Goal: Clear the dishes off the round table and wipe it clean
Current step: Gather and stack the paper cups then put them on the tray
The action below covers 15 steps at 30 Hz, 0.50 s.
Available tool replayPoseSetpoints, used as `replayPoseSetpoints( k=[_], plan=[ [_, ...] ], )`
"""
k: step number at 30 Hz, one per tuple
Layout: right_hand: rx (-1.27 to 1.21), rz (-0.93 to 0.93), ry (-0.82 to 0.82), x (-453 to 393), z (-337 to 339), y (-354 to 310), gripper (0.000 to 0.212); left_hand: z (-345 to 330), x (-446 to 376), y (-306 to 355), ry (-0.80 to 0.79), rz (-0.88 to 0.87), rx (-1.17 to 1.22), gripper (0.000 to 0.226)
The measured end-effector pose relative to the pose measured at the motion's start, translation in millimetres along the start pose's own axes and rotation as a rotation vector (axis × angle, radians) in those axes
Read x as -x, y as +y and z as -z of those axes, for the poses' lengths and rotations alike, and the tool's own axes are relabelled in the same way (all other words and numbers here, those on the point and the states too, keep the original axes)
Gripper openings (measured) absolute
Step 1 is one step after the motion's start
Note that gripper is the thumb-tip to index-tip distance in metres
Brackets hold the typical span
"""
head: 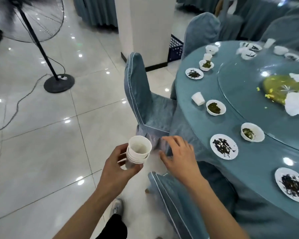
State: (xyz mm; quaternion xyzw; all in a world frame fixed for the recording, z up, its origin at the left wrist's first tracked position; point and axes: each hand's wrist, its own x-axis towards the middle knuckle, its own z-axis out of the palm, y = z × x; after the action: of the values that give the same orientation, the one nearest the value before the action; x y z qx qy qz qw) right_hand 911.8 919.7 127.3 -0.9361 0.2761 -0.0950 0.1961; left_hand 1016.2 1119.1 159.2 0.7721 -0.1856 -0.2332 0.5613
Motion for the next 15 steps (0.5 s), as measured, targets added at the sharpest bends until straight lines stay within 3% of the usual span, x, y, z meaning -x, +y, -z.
replayPoseSetpoints(
  k=[7, 12, 15],
  plan=[
    [-0.017, -0.193, 0.080, -53, -21, -41, 0.039, 53, -95, 4, -0.194, -0.056, -0.054, 0.061],
    [-0.014, -0.315, 0.110, -81, -30, -42, 0.051, 58, -153, 2, -0.271, -0.031, -0.067, 0.062],
    [-0.003, -0.380, 0.147, -108, -32, -26, 0.046, 49, -190, 4, -0.326, -0.035, -0.090, 0.062]
  ],
)
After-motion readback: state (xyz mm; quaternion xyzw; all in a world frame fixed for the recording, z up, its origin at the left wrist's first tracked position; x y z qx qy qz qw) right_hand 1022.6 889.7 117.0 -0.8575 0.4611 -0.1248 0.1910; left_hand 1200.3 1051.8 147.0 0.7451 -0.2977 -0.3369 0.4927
